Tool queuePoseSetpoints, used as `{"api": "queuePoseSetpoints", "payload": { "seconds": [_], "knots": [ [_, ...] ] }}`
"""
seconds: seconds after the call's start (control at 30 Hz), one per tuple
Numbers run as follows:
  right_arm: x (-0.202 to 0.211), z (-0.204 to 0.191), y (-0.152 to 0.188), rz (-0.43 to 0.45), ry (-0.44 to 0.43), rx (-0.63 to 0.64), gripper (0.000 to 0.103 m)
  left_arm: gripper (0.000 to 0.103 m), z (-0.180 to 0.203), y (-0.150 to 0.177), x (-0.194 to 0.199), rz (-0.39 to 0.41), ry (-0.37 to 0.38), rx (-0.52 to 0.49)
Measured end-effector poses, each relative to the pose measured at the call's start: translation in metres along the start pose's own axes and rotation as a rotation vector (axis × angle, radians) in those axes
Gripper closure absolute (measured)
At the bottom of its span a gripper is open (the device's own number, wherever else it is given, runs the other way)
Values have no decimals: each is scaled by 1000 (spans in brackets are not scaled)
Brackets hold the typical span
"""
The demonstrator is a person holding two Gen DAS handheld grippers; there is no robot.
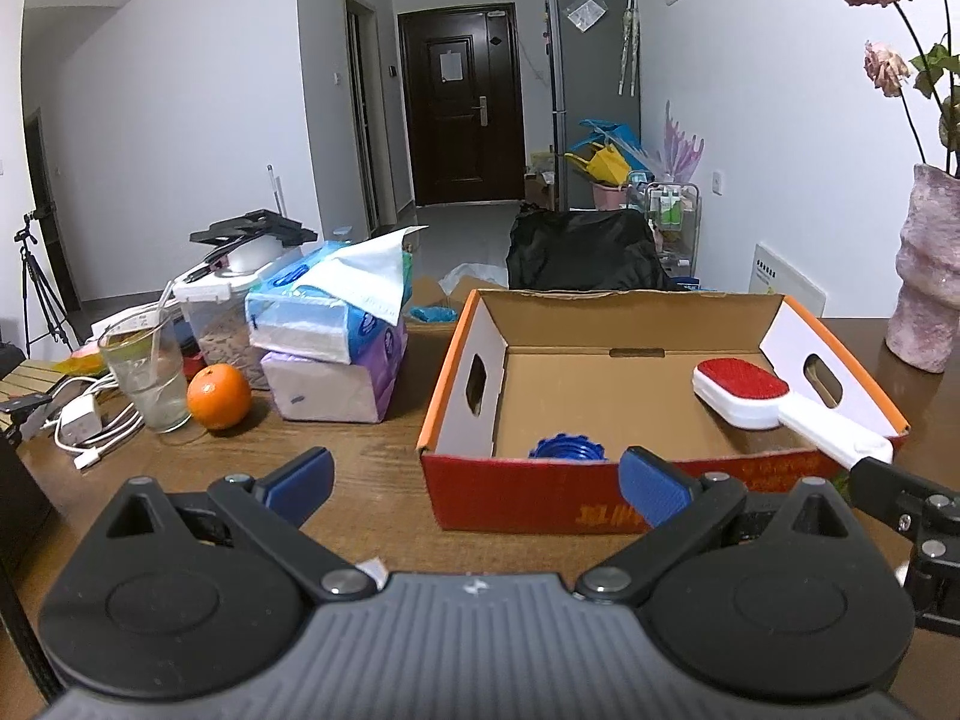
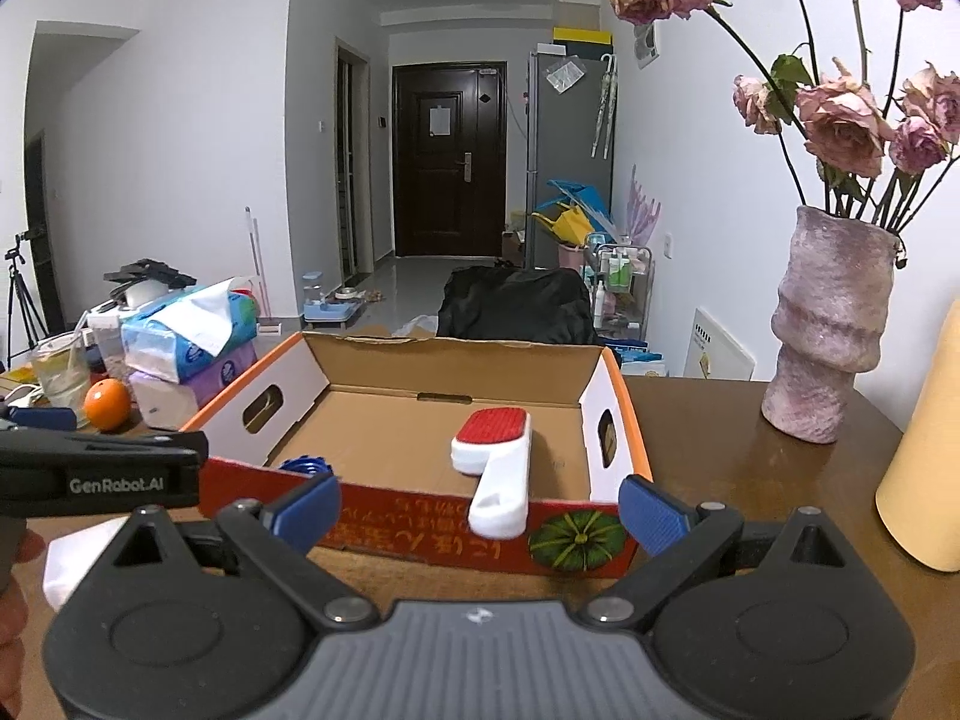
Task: Organize rigid objects
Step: 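Withdraw both tools from the box back over the table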
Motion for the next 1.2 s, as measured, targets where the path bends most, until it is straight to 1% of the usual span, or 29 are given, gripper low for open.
{"api": "queuePoseSetpoints", "payload": {
  "seconds": [0.3,0.63,0.9,1.2],
  "knots": [
    [33,-8,9,13,-17,7,4,0,-9,16,26,-8,1,-8],
    [64,-18,19,18,-28,33,4,0,-9,29,58,4,31,-28],
    [91,-28,29,31,-43,51,4,0,-17,39,84,14,57,-10],
    [119,-39,47,17,-59,58,4,0,-23,55,107,8,54,-16]
  ]
}}
Point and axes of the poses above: each gripper's, at about its wrist camera, not at the fingertips, and x roughly against the way its jaws point, z to its right, y to its underside, the point moved 3 cm from there along -x, roughly the way its jaws point, and after that the axes turned 13 degrees about z, right-handed, at the moved point
